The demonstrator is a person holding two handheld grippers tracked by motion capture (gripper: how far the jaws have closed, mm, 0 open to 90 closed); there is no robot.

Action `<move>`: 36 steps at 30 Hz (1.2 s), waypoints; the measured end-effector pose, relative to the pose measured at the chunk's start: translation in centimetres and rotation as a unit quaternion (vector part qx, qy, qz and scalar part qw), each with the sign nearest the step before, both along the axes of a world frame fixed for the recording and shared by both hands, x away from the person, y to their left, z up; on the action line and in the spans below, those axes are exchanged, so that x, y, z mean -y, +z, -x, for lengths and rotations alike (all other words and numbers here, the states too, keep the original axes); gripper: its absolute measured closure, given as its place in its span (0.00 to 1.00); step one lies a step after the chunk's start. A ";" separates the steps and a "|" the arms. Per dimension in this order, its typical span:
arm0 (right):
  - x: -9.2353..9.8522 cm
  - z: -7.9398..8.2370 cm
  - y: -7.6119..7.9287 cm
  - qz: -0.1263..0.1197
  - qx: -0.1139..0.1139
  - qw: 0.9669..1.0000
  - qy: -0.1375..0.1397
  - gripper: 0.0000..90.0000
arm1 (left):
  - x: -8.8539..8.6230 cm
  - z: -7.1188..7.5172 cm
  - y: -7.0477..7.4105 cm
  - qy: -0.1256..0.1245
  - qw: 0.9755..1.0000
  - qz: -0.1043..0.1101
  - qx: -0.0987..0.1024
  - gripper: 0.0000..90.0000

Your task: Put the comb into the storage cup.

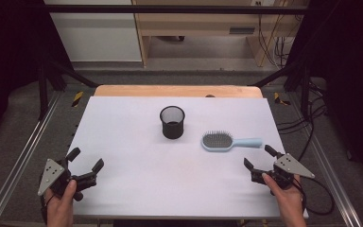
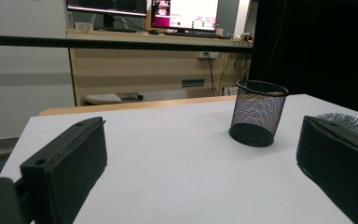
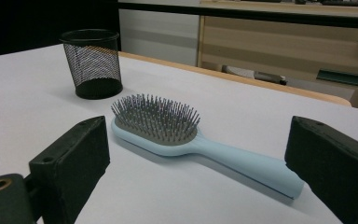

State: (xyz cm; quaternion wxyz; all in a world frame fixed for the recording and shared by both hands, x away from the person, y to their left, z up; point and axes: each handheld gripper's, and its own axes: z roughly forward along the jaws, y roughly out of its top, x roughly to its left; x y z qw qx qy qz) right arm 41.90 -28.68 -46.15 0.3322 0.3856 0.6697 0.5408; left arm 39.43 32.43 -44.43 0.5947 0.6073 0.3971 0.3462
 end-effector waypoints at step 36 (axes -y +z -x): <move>-3.4 -8.5 8.5 0.049 -0.055 0.994 -0.082 0.59 | 0.1 -0.2 -0.2 -0.003 1.000 -0.015 -0.005 0.02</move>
